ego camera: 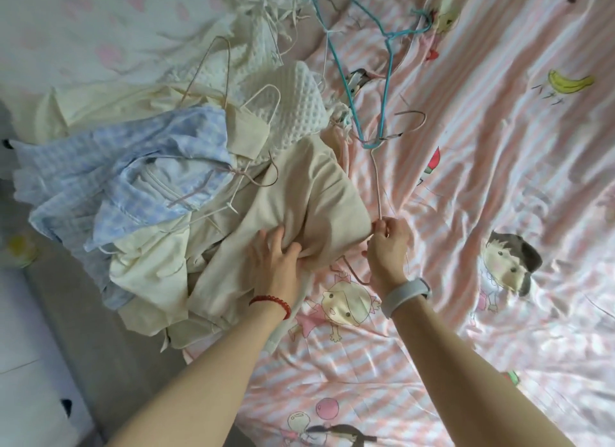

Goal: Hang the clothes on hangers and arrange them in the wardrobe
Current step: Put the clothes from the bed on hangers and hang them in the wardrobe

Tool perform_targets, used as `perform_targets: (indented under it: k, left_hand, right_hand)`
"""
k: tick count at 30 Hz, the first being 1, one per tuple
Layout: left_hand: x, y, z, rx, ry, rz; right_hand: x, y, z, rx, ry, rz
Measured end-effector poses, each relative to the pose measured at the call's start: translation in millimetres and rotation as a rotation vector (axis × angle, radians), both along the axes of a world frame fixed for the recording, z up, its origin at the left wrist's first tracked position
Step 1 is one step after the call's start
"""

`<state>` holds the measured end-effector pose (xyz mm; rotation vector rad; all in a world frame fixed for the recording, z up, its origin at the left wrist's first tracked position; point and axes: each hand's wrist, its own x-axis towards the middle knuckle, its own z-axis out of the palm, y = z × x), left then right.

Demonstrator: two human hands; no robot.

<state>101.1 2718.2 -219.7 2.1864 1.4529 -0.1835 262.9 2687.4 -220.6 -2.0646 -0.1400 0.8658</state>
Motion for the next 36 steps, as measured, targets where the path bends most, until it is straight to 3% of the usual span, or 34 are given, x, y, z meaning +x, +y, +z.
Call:
perform_targets:
  k: [2,4,13,21,25,29,32,34,36]
  left_hand:
    - [-7,-2,7,-0.037,-0.214,0.076]
    - [-20,-4,19,-0.043,-0.284,0.101]
    - [-71,-6,49,-0.016,-0.149,0.072]
    - [-94,2,54,-0.06,-0.076,0.051]
    - [-96,1,63,-0.034,-0.152,0.064]
    - [-114,-2,76,0.116,-0.164,0.14]
    - [-141,3,83,0.228,0.007,0.185]
    - [-149,6,82,0.042,0.282,0.155]
    - [-146,12,81,-0.176,0.331,0.156]
  right_hand:
    - [1,-1,5,0.019,0.079,0.086]
    - [9,1,15,0.033,0.196,0.159]
    - [39,69,40,0.144,0.612,0.078]
    - [52,104,37,0.127,0.402,0.048]
    - [51,95,32,0.182,0.302,0.158]
    - [49,67,25,0.196,0.402,0.204]
    - [45,59,26,0.293,0.613,0.093]
    - [41,60,29,0.311,0.671,0.089]
    - [37,61,32,0.279,0.609,0.14]
